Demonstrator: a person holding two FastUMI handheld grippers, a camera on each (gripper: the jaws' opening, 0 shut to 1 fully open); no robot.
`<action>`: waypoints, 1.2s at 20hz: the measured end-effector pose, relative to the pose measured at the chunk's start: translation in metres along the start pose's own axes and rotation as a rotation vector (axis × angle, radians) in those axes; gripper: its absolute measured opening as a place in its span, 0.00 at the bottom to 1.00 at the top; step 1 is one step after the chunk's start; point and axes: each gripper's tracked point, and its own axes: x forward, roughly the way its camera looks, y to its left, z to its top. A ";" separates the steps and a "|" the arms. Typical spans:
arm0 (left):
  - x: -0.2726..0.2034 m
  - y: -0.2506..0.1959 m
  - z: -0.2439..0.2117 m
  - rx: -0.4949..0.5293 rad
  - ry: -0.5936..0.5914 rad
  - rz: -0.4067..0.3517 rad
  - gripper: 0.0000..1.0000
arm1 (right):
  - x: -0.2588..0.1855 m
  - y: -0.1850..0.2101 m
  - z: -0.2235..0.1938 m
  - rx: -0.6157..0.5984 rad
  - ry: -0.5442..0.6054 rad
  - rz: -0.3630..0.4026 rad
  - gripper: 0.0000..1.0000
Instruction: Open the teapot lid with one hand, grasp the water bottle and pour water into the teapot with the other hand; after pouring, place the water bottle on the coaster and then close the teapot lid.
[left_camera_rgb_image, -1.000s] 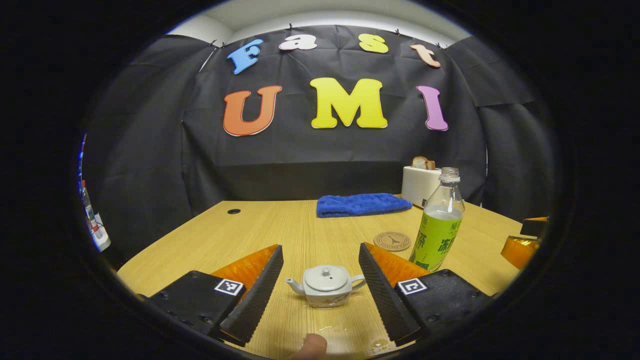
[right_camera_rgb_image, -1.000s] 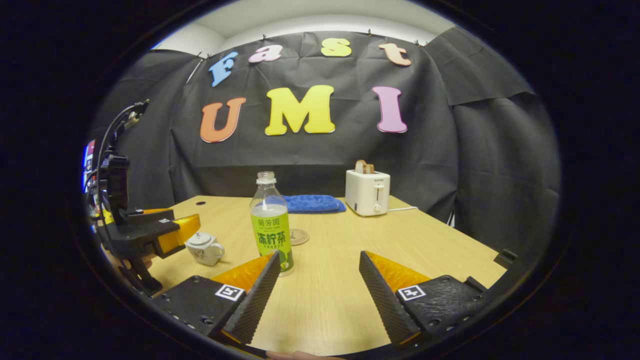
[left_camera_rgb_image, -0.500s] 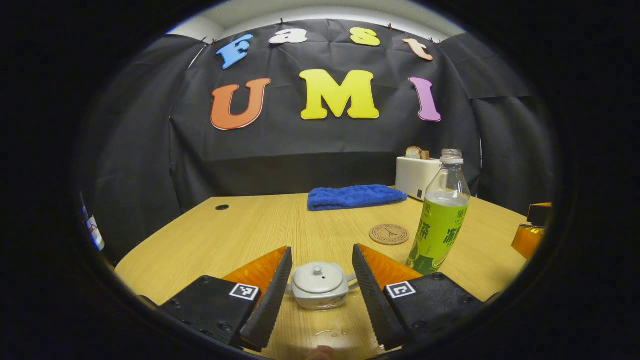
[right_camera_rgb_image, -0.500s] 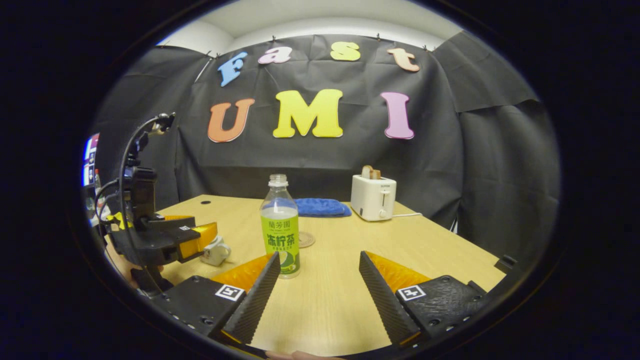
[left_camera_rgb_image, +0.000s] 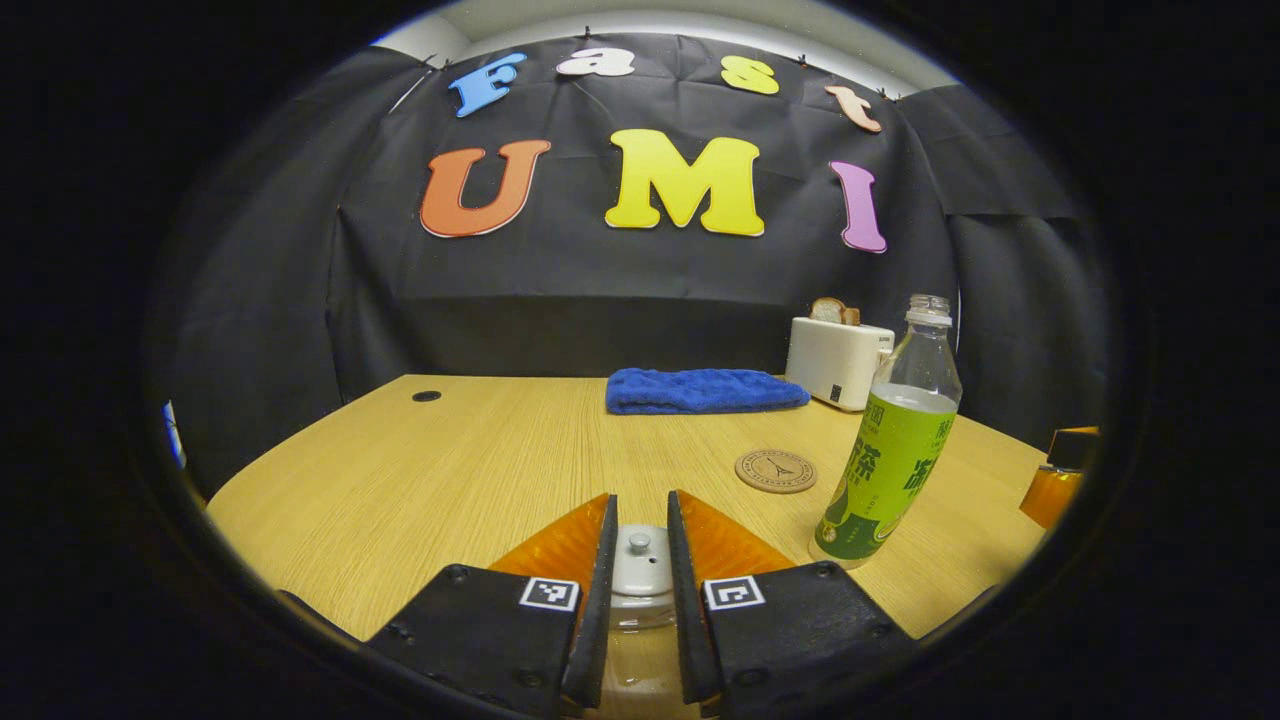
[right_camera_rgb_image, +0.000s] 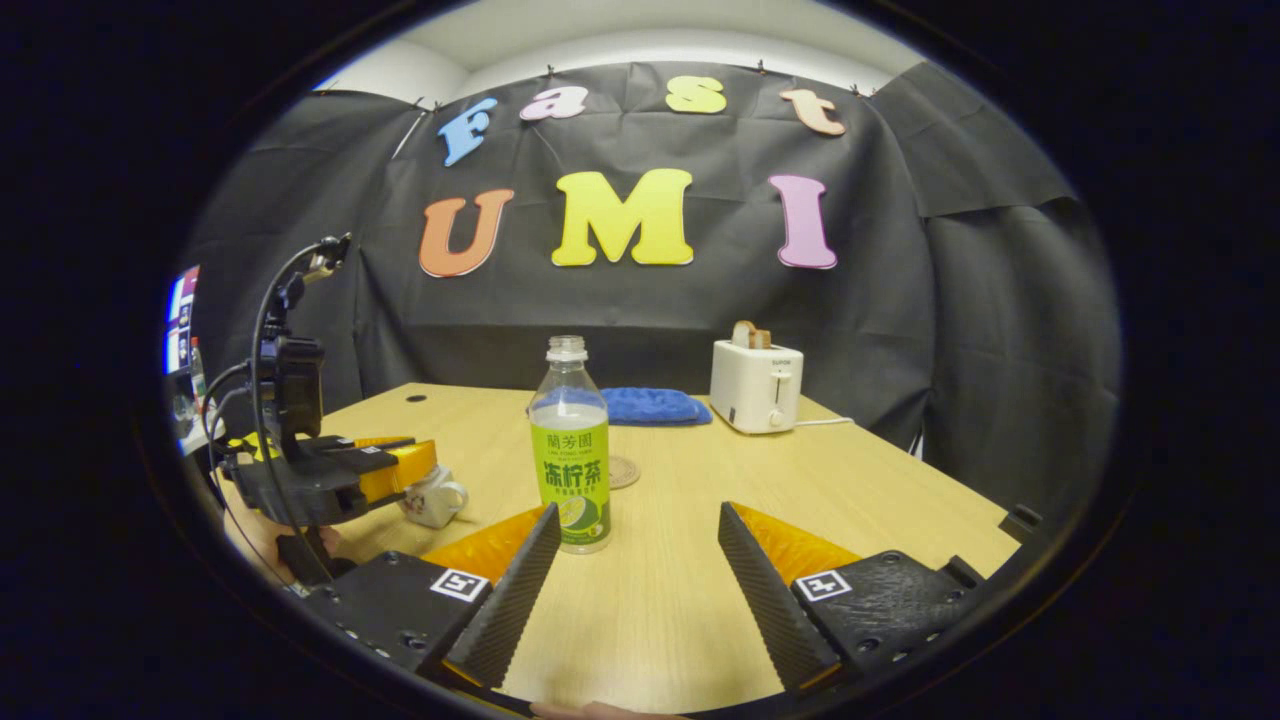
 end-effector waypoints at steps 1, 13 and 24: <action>0.002 0.000 0.001 -0.008 0.000 0.000 0.31 | 0.001 0.001 0.000 -0.004 -0.005 0.001 0.95; -0.012 0.012 0.026 -0.054 -0.054 0.033 0.06 | 0.035 0.009 -0.011 -0.016 0.035 0.017 0.95; -0.080 0.038 0.071 -0.053 -0.080 0.044 0.06 | 0.084 0.048 0.000 -0.028 -0.012 0.086 0.95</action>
